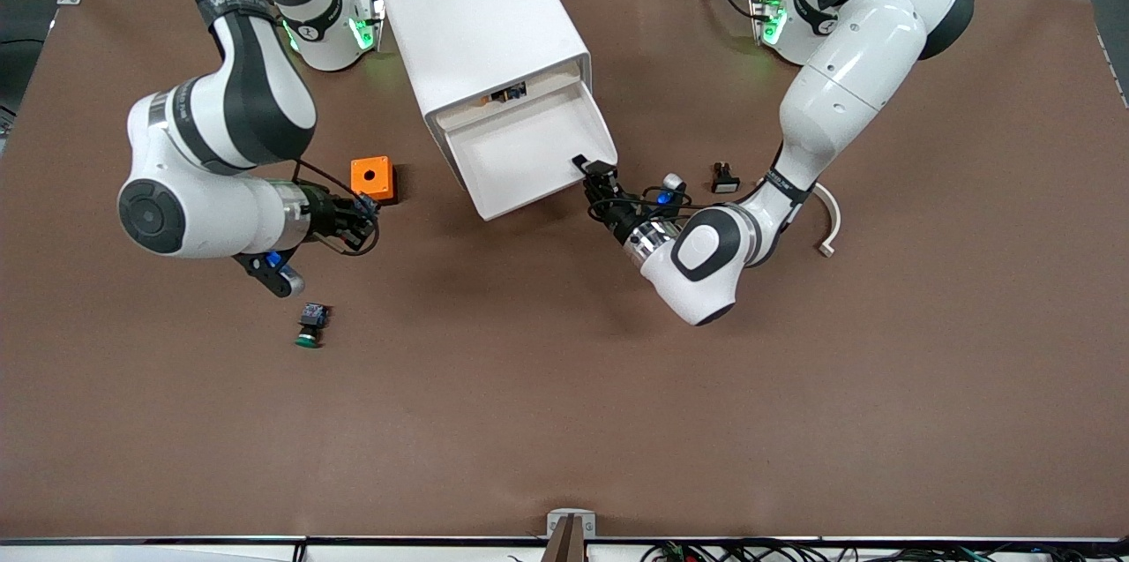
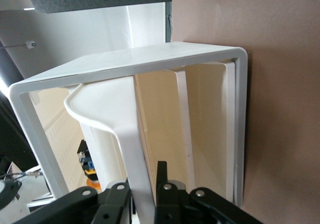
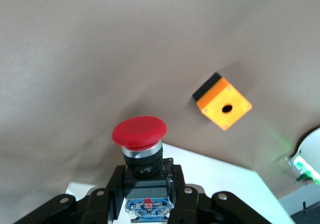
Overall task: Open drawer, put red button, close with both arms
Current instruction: 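Carry the red button with the right gripper over the open drawer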
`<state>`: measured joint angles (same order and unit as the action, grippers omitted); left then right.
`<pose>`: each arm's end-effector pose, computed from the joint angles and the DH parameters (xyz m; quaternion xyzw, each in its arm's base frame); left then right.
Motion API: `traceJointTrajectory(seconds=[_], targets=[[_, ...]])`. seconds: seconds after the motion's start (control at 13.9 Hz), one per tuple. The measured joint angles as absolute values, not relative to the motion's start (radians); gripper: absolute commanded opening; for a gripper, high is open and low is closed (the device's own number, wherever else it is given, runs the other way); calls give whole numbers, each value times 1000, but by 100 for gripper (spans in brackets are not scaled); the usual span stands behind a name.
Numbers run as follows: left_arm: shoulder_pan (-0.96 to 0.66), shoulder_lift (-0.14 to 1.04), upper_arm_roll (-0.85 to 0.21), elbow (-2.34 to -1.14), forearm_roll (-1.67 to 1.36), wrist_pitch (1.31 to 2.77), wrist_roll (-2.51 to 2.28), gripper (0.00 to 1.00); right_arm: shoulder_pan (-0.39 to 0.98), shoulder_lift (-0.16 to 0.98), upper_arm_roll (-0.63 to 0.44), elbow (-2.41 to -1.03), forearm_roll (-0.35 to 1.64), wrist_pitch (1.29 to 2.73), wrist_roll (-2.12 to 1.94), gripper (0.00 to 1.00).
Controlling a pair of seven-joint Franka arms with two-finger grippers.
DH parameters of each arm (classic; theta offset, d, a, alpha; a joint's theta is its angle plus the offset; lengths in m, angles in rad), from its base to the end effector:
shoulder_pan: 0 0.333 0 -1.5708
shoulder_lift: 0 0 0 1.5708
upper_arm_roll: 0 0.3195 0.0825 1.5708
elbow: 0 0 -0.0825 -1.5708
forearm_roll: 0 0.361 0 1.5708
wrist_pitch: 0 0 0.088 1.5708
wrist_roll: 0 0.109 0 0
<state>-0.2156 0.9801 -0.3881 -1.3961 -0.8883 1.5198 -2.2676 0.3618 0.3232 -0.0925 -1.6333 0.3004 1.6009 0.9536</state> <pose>0.5136 -0.3962 0.1899 -0.3874 -0.6528 0.5983 0.2565 0.5601 0.1929 0.4218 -0.9084 0.3565 0.2182 0.0079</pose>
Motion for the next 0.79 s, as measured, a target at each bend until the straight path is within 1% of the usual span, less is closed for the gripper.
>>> traceJointTrajectory(seconds=[0.22,0.36,0.43,0.5,0.58,0.79], targets=[[-190,980,-387,-1393,-888,1522,-2268,18,431,322,-91,-1635,304,1609,1117,0],[-185,980,-387,-1393,-888,1523,-2268,18,487,322,-90,-1637,316,1647,1230,0],[-184,980,-387,-1393,-888,1524,-2268,24,514,322,-90,-1638,318,1670,1286,0],[-184,980,-387,-1393,-888,1526,-2268,65,540,322,-89,-1641,322,1697,1341,0],[-184,980,-387,-1393,-888,1529,-2268,100,564,322,-89,-1644,326,1725,1391,0],[-182,980,-385,-1390,-888,1533,-2265,100,628,324,-89,-1665,336,1817,1524,0]])
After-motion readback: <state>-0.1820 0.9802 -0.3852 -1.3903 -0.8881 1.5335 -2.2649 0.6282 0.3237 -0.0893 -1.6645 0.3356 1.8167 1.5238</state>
